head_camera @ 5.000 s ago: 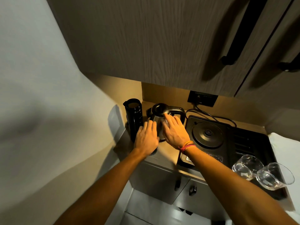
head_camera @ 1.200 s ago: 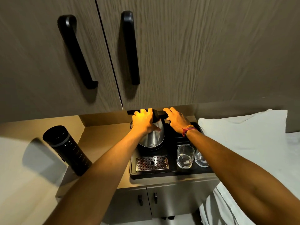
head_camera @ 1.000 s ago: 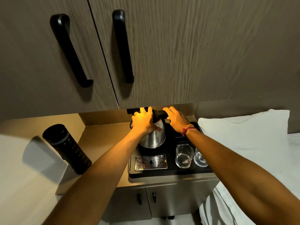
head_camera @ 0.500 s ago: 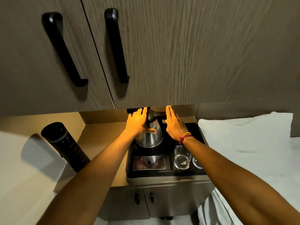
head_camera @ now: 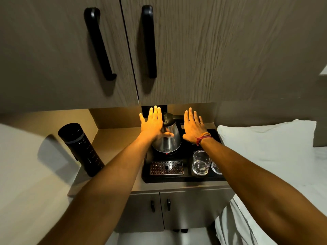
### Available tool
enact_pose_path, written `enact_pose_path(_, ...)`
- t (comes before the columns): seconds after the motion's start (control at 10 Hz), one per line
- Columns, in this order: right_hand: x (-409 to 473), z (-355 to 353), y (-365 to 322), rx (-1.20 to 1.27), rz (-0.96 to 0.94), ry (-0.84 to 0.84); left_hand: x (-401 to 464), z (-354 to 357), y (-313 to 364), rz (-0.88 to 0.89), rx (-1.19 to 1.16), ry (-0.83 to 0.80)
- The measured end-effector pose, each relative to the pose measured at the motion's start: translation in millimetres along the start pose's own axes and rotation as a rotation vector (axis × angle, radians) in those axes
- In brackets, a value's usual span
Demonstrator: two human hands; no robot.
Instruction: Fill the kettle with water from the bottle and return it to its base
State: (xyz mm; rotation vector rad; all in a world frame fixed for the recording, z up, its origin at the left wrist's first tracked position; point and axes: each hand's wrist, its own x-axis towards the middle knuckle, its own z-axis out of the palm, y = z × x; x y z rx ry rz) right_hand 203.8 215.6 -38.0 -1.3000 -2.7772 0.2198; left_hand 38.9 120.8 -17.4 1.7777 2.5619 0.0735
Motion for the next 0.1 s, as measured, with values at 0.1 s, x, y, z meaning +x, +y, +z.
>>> enact_pose_path(0.1,-16.6,-6.9,-11.3,-0.033,-0.039,0.090,-13.4,-9.1,1.8,0.028,-0.009,0.132)
